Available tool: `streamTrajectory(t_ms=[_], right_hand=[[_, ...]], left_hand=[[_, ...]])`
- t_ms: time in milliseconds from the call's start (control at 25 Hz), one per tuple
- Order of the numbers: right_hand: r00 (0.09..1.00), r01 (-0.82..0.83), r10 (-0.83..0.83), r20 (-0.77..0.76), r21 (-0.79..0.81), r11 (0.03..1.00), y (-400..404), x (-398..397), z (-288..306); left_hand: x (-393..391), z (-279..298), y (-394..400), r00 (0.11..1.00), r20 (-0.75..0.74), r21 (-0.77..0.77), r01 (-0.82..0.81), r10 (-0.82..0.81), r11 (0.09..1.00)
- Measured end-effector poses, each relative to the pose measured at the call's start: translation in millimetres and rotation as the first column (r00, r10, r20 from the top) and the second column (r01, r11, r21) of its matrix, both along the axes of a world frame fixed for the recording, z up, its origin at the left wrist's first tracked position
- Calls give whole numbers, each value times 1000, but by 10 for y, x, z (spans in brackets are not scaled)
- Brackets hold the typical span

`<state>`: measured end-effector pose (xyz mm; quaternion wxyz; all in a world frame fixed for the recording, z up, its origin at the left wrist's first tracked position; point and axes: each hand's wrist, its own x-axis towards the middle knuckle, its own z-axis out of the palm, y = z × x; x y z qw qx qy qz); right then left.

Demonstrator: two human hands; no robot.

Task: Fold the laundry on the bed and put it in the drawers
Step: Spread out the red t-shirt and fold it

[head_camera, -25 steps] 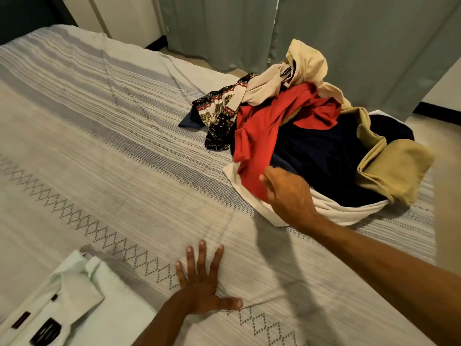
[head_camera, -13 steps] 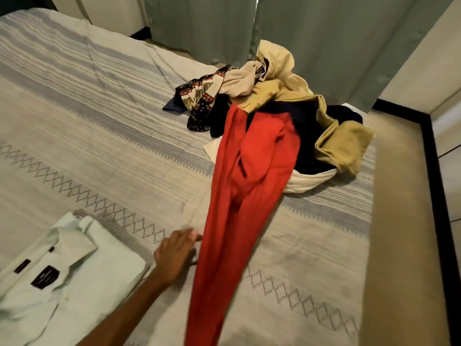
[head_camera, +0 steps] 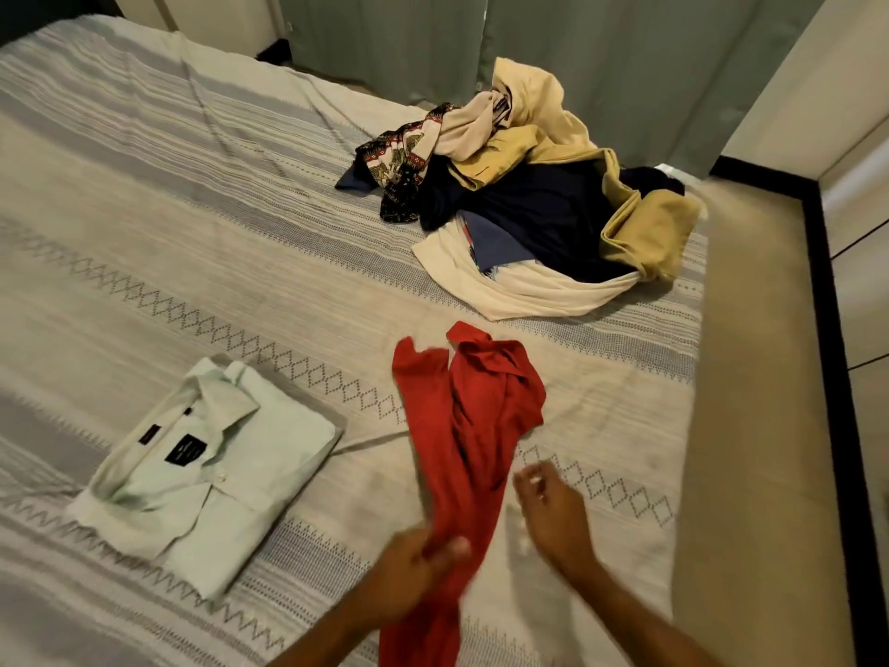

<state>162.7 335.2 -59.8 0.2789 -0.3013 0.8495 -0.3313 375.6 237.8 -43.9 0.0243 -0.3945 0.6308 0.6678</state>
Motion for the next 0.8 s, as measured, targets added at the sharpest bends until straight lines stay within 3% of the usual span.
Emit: streamTrajectory(t_ms=[80, 120, 240, 360, 440, 520, 600, 640, 720, 760, 800], right_hand=[[998, 60, -58, -28, 66, 996, -364, -337, 77], [1000, -2, 3, -14, 125, 992, -471, -407, 70], [993, -118, 103, 63, 323, 939, -668, -306, -4], [980, -169, 199, -23, 436, 884, -808, -259, 101], [976, -146, 189, -103, 331, 932, -889, -284, 452], [996, -50, 58, -66, 115, 992, -972, -422, 1082], [964, 146, -109, 243, -143, 979, -1021, -631, 1925], [889, 246, -127, 441, -225, 943, -994, -697, 2418], [729, 366, -31, 683, -351, 862, -856, -885, 3341], [683, 385, 15, 730, -378, 842, -740, -938, 3739], [709, 365, -10, 706, -355, 861, -614, -986, 4073]], left_hand=[[186, 72, 350, 979, -4, 131, 201, -202, 971], [280, 43, 443, 978, -16, 223, 206, -208, 953], [414, 43, 446, 997, -73, 525, 16, 27, 851], [459, 345, 29, 945, -10, 573, -263, 327, 777], [489, 942, -484, 881, -61, 561, -359, 470, 746], [544, 1654, -994, 810, -141, 584, -396, 569, 709], [612, 2395, -1354, 770, -197, 598, -397, 608, 696], [667, 2756, -1470, 772, -238, 594, -364, 589, 717], [769, 3409, -1653, 854, -342, 425, -231, 391, 875], [808, 3691, -1731, 910, -351, 224, -146, 219, 964], [823, 3980, -1773, 952, -305, -51, -47, 29, 998]])
